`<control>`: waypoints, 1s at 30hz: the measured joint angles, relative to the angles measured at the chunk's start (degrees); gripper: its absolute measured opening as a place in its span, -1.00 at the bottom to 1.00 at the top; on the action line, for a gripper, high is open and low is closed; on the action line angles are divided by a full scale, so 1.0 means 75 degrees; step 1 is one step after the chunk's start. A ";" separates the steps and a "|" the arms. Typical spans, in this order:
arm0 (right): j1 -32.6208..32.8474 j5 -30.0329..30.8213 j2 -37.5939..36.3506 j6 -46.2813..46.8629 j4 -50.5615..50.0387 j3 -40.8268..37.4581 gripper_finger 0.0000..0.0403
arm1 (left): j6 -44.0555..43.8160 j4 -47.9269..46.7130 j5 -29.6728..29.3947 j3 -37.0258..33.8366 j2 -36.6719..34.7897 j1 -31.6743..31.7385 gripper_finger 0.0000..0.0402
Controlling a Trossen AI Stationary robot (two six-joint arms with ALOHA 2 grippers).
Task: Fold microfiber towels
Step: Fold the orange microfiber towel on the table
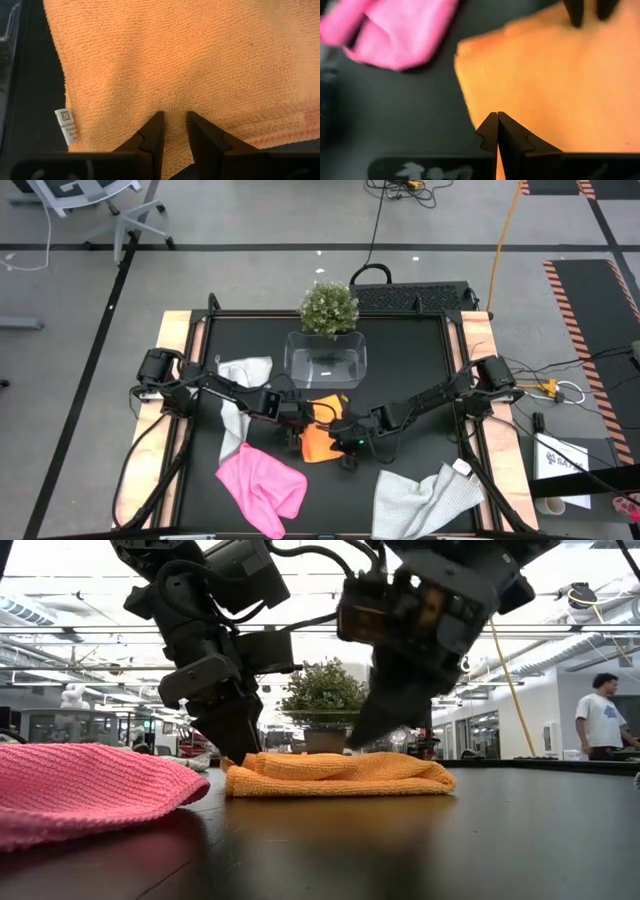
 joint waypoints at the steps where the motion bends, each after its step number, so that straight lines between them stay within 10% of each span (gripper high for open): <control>1: 0.0012 0.0066 0.0001 -0.0001 -0.0132 0.0000 -1.00 | 0.0000 0.0000 0.0008 0.0000 0.0000 0.0000 -0.56; 30: 0.0536 0.0790 -0.1133 0.1125 -0.0725 0.0006 -1.00 | -0.0175 -0.0003 0.0119 -0.0003 0.0000 0.0000 -0.56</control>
